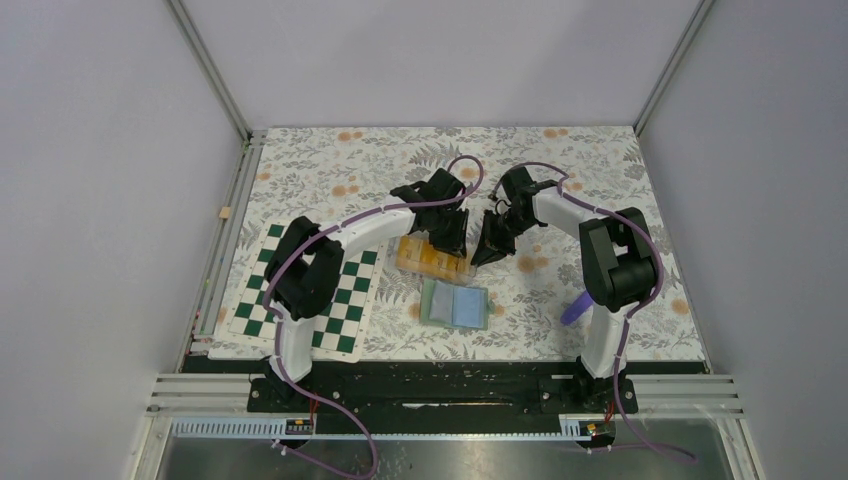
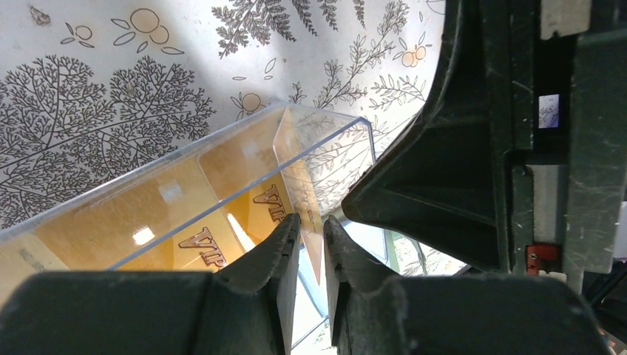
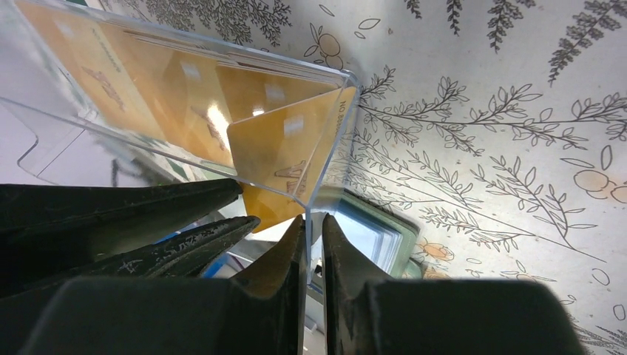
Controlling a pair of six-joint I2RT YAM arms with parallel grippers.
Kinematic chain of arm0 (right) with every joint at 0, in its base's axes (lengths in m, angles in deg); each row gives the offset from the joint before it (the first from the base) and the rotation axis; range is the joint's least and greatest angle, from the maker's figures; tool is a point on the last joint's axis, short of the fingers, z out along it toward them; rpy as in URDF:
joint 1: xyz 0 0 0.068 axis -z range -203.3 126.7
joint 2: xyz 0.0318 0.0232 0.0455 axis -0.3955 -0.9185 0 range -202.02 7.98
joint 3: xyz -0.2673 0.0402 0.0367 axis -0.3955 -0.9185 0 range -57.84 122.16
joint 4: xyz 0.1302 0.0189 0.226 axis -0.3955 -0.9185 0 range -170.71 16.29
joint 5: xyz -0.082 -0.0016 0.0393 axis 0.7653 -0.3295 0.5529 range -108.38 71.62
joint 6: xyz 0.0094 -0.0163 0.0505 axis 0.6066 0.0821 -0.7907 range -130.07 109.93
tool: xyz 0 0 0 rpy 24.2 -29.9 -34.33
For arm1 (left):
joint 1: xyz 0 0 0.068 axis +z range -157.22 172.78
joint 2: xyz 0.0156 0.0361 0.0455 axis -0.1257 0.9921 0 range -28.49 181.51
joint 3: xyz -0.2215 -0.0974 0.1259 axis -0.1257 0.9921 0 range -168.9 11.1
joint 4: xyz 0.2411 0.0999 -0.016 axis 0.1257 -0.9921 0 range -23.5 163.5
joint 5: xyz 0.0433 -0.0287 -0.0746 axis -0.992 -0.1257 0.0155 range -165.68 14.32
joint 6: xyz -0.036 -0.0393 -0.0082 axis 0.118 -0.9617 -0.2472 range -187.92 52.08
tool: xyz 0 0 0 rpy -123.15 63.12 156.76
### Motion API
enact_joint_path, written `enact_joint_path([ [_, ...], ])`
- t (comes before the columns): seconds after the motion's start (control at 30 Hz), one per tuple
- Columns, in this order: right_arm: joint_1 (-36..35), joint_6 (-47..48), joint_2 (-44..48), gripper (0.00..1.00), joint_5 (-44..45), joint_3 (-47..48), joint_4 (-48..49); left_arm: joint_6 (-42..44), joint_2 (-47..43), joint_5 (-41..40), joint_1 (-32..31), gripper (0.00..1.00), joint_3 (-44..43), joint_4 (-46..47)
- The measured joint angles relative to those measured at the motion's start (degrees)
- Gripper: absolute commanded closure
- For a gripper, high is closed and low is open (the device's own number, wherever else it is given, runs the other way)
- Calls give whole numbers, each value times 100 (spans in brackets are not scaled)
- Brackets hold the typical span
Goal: Put the credit cards into the card holder
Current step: Pick up the credit card from the storage box.
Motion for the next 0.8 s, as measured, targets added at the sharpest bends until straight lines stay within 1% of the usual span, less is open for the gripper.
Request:
enact_joint_path([
  [0.17,0,9,0,88,61,0,-17,-37,2,107,7,81,87,164],
  [0.3,0,9,0,88,101,0,-35,-96,-9,227,13,87,212,400],
  [0.4,0,9,0,88,103,0,-39,-146,-50,343,35,88,326,584],
  [0.8,0,15,-2,88,103,0,-37,-317,-52,603,70,82,487,949],
])
